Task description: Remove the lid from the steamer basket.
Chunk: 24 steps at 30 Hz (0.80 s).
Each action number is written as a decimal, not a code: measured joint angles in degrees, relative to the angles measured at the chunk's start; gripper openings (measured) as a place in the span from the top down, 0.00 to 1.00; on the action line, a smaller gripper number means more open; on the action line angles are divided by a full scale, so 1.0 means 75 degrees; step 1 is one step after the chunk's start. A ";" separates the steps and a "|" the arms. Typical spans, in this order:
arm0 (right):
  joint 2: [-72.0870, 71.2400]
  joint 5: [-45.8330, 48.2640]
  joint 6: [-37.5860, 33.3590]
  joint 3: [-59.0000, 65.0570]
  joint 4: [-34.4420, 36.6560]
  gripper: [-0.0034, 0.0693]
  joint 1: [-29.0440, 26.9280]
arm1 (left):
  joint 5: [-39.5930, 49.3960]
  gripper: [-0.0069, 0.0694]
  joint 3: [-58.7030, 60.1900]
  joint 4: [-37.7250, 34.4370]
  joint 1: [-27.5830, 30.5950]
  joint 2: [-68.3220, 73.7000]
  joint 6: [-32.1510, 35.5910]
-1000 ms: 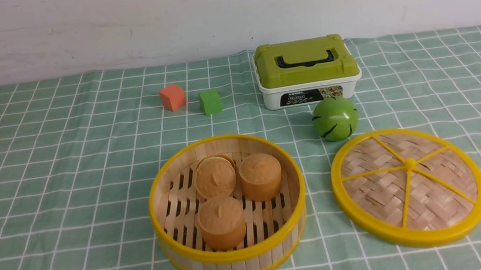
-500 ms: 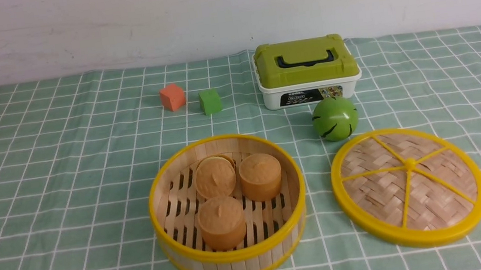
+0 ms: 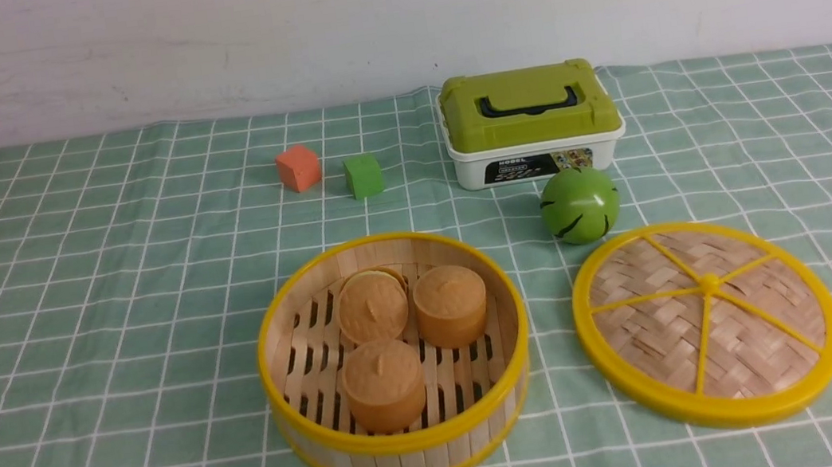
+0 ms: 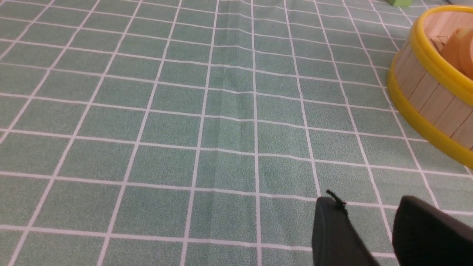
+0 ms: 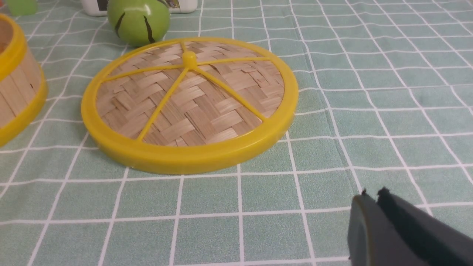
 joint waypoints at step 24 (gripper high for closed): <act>0.0000 0.0009 0.0005 0.0000 0.0000 0.89 0.0000 | -0.0057 0.60 0.0000 0.0000 0.0000 0.0000 0.0000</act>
